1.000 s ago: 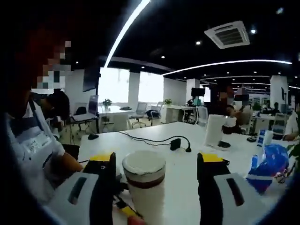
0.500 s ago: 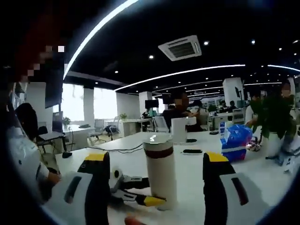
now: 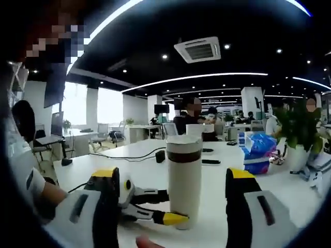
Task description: Grasp the water cup twist off the cup lid place the cup lid on the table
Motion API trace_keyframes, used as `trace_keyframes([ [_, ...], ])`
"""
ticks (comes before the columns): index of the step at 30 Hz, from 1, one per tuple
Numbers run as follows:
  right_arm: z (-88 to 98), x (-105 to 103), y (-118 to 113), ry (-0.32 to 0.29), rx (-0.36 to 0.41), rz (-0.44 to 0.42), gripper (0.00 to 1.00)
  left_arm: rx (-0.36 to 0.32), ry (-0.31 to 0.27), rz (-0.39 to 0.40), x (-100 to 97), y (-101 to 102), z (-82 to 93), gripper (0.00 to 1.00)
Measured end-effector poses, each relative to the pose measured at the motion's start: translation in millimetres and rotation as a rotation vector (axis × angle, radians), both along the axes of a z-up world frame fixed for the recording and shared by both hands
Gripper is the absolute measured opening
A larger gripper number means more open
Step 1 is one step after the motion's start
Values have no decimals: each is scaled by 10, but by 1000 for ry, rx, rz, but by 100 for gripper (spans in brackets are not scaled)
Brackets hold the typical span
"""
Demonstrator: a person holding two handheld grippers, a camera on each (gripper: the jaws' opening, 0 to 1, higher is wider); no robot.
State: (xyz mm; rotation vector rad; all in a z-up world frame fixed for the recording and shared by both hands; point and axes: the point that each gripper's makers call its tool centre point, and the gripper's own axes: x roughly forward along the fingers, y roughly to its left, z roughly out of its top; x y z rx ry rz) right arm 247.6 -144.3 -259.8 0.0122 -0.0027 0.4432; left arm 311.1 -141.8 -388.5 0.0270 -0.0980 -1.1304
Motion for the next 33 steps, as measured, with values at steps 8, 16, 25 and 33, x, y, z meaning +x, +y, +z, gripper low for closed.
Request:
trace_keyframes([
  [8, 228, 418, 86, -70, -9, 9, 85, -1, 1, 0, 7, -3, -1, 45],
  [16, 249, 607, 77, -72, -44, 12, 66, -3, 4, -2, 7, -8, 2, 45],
  [25, 185, 663, 59, -38, -41, 15, 57, -3, 4, -3, -4, -8, 7, 45],
  [33, 155, 664, 127, -17, -60, 45, 47, -3, 4, -3, -13, -6, 10, 45],
])
